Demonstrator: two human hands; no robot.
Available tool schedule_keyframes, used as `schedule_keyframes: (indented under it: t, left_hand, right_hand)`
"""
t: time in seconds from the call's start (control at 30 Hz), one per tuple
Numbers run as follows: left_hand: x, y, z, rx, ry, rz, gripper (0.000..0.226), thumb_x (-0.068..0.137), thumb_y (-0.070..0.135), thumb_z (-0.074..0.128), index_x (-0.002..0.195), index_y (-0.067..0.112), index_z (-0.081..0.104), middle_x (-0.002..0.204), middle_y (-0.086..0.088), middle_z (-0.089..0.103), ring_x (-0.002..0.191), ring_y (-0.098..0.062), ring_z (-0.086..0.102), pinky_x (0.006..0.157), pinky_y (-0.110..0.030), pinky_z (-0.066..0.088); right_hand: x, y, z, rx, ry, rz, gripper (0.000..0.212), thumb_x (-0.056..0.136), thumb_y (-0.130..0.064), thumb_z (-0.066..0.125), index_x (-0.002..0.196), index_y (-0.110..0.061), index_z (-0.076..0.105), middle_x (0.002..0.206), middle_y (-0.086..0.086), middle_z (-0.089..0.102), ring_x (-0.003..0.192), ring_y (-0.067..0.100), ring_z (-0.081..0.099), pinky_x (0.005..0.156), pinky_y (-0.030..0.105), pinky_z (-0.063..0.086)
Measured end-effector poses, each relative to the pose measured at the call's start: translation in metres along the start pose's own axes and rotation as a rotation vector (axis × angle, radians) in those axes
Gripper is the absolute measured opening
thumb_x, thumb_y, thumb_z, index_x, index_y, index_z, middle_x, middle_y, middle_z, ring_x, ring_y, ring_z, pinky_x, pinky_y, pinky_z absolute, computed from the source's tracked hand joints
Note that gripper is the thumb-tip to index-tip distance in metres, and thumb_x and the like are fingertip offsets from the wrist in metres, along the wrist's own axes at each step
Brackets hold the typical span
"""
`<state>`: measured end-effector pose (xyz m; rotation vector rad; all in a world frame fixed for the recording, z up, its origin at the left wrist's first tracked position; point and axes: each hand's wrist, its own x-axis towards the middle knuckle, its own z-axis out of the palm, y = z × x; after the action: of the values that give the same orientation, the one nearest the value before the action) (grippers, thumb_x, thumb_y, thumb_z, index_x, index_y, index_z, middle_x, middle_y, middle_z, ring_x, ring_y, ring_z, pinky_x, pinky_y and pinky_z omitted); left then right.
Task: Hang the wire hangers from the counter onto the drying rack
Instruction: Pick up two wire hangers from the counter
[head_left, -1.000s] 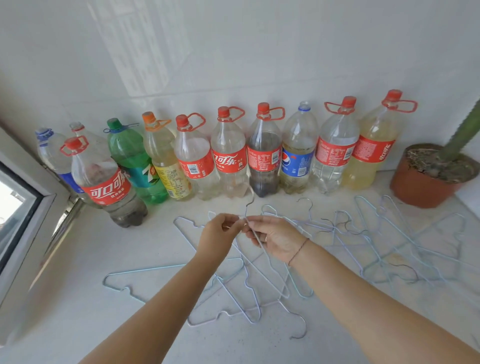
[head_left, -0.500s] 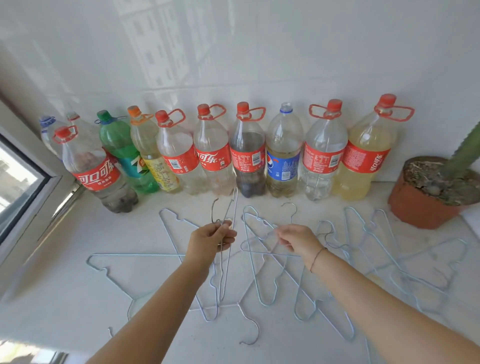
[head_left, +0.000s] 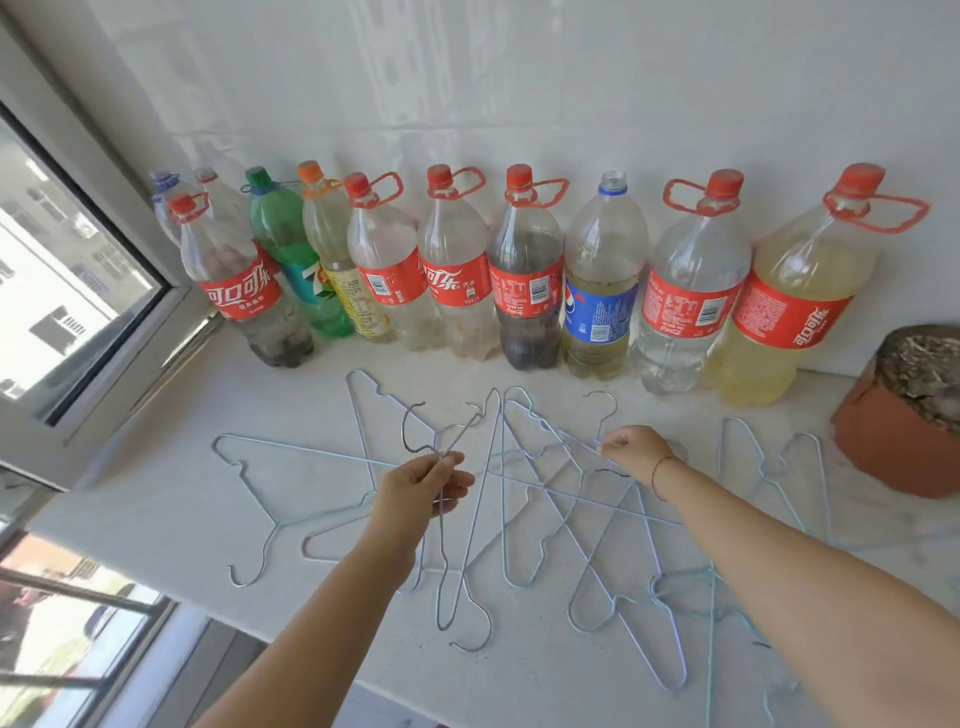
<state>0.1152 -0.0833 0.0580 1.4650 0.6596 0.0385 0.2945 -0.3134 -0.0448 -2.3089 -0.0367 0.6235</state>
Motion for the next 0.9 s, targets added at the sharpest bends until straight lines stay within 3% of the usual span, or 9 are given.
schedule_keyframes:
  t: [0.07,0.23,0.37,0.5,0.63,0.77,0.9]
  left_hand:
    - [-0.001,-0.002,-0.003,0.003,0.016,-0.009,0.018,0.095,0.015,0.05,0.091,0.013,0.068,0.073,-0.001,0.073,0.073,-0.016,0.063,0.073,-0.027,0.049]
    - [0.0,-0.006,-0.008,0.01,0.047,-0.024,0.018,0.096,0.017,0.05,0.094,0.014,0.068,0.074,0.0,0.073,0.073,-0.016,0.063,0.071,-0.025,0.048]
    - [-0.004,-0.006,-0.007,0.006,0.066,-0.033,0.019,0.096,0.017,0.049,0.096,0.012,0.068,0.077,-0.002,0.072,0.073,-0.016,0.063,0.073,-0.025,0.048]
    - [-0.009,-0.009,-0.008,0.023,0.076,-0.03,0.02,0.096,0.017,0.048,0.095,0.013,0.068,0.076,-0.001,0.073,0.072,-0.015,0.063,0.072,-0.025,0.048]
    - [-0.013,-0.013,-0.01,0.037,0.074,-0.023,0.021,0.096,0.017,0.048,0.094,0.014,0.068,0.074,0.0,0.074,0.073,-0.016,0.063,0.073,-0.027,0.048]
    - [-0.021,-0.014,-0.011,0.04,0.071,-0.012,0.021,0.097,0.016,0.047,0.096,0.013,0.068,0.077,-0.002,0.073,0.074,-0.017,0.063,0.073,-0.028,0.048]
    - [-0.035,-0.013,-0.013,0.014,0.07,0.007,0.024,0.098,0.009,0.04,0.101,0.013,0.064,0.081,-0.003,0.069,0.074,-0.017,0.062,0.071,-0.026,0.046]
  right_hand:
    - [0.006,-0.004,0.003,-0.092,-0.024,0.008,0.023,0.085,-0.032,0.06,0.077,-0.013,0.068,0.081,0.009,0.062,0.08,0.024,0.058,0.074,0.032,0.046]
    - [0.014,-0.01,0.007,-0.231,-0.018,0.044,0.029,0.085,-0.038,0.057,0.068,-0.016,0.064,0.087,0.015,0.061,0.087,0.031,0.059,0.075,0.031,0.045]
    - [0.02,-0.005,0.013,-0.239,0.026,0.064,0.023,0.08,-0.038,0.063,0.093,-0.022,0.073,0.111,0.011,0.065,0.103,0.031,0.061,0.09,0.036,0.05]
    - [0.018,-0.001,0.017,-0.196,0.072,0.061,0.011,0.078,-0.029,0.066,0.084,-0.024,0.073,0.105,0.009,0.068,0.098,0.03,0.063,0.085,0.034,0.052]
    - [0.006,-0.002,0.016,-0.02,0.046,-0.005,0.001,0.08,-0.019,0.066,0.079,-0.018,0.066,0.087,0.005,0.066,0.088,0.024,0.062,0.077,0.027,0.046]
    - [-0.019,-0.009,0.012,0.287,-0.06,-0.064,0.011,0.082,-0.007,0.063,0.072,-0.011,0.061,0.066,0.006,0.059,0.06,0.016,0.054,0.06,0.025,0.044]
    - [-0.041,-0.021,0.009,0.531,-0.228,-0.061,0.013,0.085,0.001,0.06,0.077,-0.009,0.06,0.064,0.009,0.055,0.038,0.001,0.047,0.04,0.014,0.04]
